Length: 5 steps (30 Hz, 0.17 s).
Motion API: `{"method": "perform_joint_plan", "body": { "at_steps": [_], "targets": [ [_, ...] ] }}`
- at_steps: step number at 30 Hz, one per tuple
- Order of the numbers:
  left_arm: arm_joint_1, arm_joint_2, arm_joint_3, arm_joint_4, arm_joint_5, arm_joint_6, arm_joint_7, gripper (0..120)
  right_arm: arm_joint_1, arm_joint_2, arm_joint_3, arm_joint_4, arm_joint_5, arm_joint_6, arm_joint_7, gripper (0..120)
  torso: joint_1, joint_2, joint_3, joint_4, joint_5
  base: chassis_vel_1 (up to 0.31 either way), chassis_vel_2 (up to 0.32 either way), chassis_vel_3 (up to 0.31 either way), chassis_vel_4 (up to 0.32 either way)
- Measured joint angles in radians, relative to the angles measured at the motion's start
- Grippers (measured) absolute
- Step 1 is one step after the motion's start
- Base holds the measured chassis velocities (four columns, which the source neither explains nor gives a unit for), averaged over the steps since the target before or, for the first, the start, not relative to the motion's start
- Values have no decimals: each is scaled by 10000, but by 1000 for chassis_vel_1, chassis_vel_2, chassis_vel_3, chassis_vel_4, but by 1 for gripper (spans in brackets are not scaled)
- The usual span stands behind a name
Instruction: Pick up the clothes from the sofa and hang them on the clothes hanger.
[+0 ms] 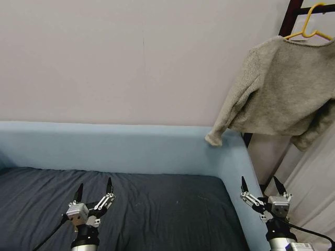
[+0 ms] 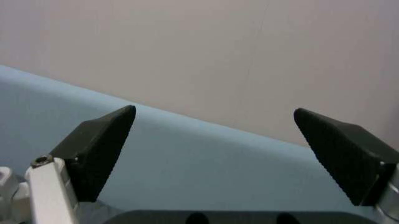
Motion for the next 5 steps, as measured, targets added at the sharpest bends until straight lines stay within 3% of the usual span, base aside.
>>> {"method": "perform_joint_plan", "body": {
  "at_steps": [5],
  "targets": [
    [-3, 0, 2, 7, 1, -10, 5, 100, 7, -4, -7, -10, 5, 0, 7, 100, 0, 0, 0, 0, 0, 0, 0, 0, 0]
  ]
}}
